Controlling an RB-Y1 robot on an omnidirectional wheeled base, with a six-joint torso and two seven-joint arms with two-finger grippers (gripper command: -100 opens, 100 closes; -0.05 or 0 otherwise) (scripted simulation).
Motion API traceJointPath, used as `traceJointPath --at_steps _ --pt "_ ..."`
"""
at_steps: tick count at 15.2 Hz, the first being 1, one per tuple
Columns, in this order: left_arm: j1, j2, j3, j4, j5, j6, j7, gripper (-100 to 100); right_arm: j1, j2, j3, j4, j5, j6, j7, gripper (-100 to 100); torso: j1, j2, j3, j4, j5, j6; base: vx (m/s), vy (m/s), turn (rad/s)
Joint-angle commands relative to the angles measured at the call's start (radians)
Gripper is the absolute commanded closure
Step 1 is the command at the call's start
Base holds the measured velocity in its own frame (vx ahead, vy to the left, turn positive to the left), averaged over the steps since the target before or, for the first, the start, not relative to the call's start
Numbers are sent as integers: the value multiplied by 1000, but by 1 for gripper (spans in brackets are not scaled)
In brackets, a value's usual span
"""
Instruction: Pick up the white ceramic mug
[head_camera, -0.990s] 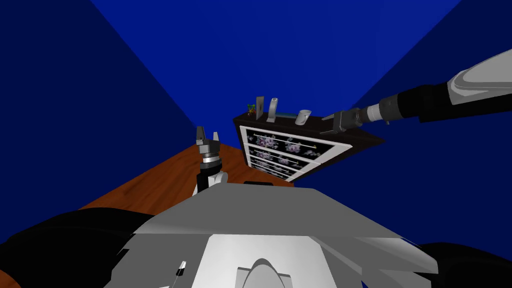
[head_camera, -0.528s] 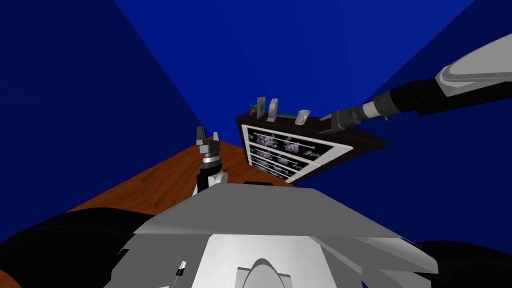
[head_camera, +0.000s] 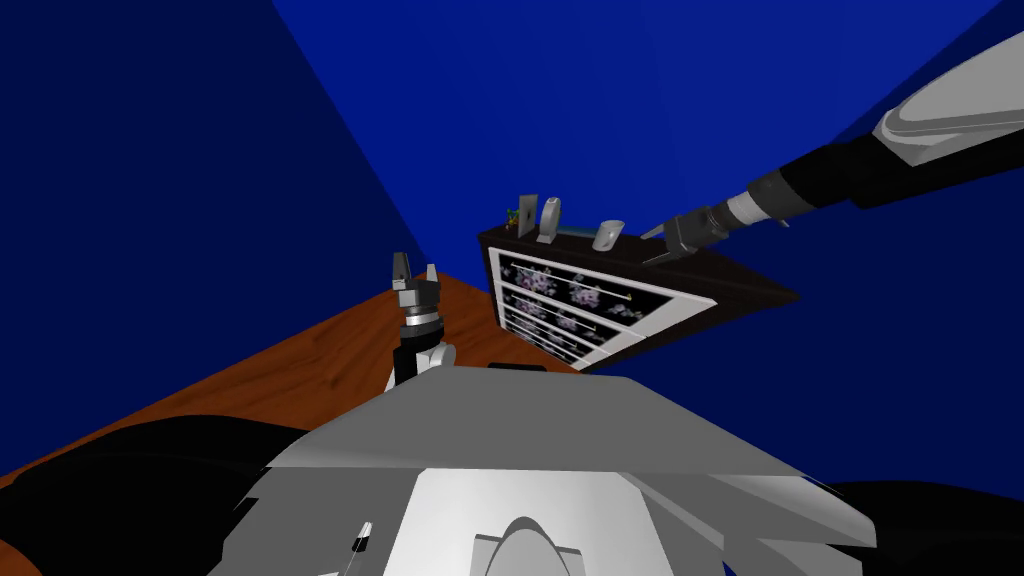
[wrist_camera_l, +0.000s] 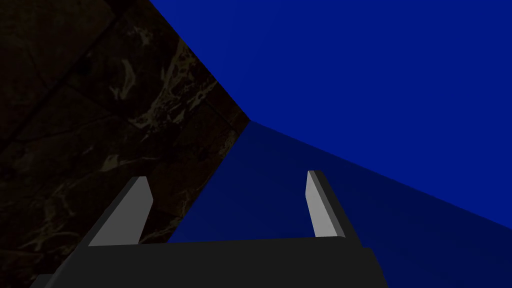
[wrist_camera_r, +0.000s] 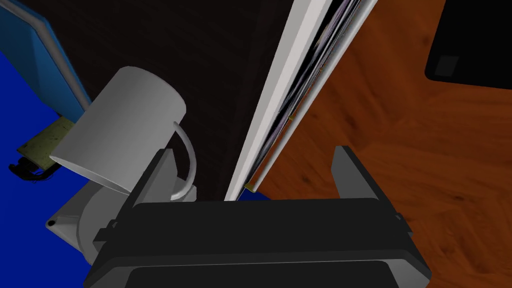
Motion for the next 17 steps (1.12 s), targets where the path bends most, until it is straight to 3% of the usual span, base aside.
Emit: traceJointPath --at_steps 1,2,3,4,5,6,8,9,11,12,14,15,17 --pt "0 0 0 0 0 0 0 0 -46 -23 50 21 -8 -23 -8 -100 0 0 0 0 0 0 -22 -68 191" --pt "0 0 0 0 0 0 0 0 -46 -23 53 21 -8 -23 -8 -100 0 0 0 0 0 0 -16 -48 82" --pt "0 0 0 0 0 0 0 0 -85 -56 88 52 -19 -52 -16 -100 1 -1 0 0 0 1 -23 -41 188" --pt "0 0 0 0 0 0 0 0 -98 -56 109 52 -19 -52 -16 -100 2 -1 0 0 0 0 -29 -48 204" --pt "0 0 0 0 0 0 0 0 -98 -56 110 52 -19 -52 -16 -100 2 -1 0 0 0 0 -19 -40 69" --pt "0 0 0 0 0 0 0 0 -138 -88 147 84 -32 -80 -24 -100 2 -1 0 0 0 1 -16 -42 145" --pt "0 0 0 0 0 0 0 0 -150 -88 168 84 -32 -80 -24 -100 2 -1 -1 0 0 0 -12 -45 151" --pt "0 0 0 0 0 0 0 0 -188 -118 204 115 -45 -109 -31 -100 2 -1 -1 0 0 1 -4 -36 221" --pt "0 0 0 0 0 0 0 0 -201 -118 226 115 -45 -109 -31 -100 2 -2 -1 -1 1 0 -4 -40 146" --pt "0 0 0 0 0 0 0 0 -241 -148 262 147 -59 -136 -38 -100 2 -2 -1 0 0 1 0 -40 154" --pt "0 0 0 0 0 0 0 0 -250 -148 284 147 -59 -136 -38 -100 2 -3 -2 -1 1 0 0 -38 158" --pt "0 0 0 0 0 0 0 0 -285 -177 319 177 -74 -163 -44 -100 3 -3 -2 -1 0 1 3 -38 152" --pt "0 0 0 0 0 0 0 0 -299 -177 343 177 -74 -163 -44 -100 3 -3 -2 -1 1 0 11 -34 154"
